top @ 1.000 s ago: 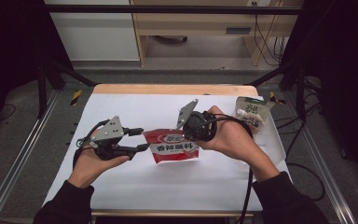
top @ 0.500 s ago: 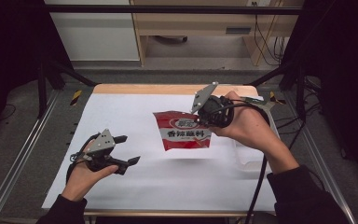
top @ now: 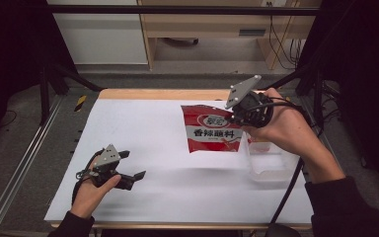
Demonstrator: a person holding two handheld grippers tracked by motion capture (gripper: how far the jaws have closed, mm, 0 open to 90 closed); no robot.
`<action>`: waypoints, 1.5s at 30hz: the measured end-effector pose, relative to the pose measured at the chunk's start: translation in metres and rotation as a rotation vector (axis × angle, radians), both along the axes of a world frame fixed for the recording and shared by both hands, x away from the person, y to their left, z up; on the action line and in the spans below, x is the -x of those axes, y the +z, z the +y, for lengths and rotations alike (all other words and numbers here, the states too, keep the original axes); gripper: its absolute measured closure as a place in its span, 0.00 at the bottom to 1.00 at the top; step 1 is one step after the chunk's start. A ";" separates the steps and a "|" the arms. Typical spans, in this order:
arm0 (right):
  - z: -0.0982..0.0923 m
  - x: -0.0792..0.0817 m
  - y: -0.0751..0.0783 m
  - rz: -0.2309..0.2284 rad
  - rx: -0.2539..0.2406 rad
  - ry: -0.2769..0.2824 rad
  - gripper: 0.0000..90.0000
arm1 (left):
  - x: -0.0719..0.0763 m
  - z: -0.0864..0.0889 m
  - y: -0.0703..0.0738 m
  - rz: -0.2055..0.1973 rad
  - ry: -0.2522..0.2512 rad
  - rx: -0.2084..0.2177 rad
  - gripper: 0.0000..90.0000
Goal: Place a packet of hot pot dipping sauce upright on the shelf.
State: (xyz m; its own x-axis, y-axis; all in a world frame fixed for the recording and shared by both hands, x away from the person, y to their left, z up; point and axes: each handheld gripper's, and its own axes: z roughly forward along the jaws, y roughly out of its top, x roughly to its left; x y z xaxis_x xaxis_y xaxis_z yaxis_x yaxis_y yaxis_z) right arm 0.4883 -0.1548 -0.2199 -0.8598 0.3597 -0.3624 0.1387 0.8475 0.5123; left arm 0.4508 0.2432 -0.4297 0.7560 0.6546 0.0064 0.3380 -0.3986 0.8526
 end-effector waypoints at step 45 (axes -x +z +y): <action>-0.139 0.015 0.006 -0.048 -0.090 -0.247 0.99 | 0.001 0.016 -0.012 0.012 0.058 -0.048 0.06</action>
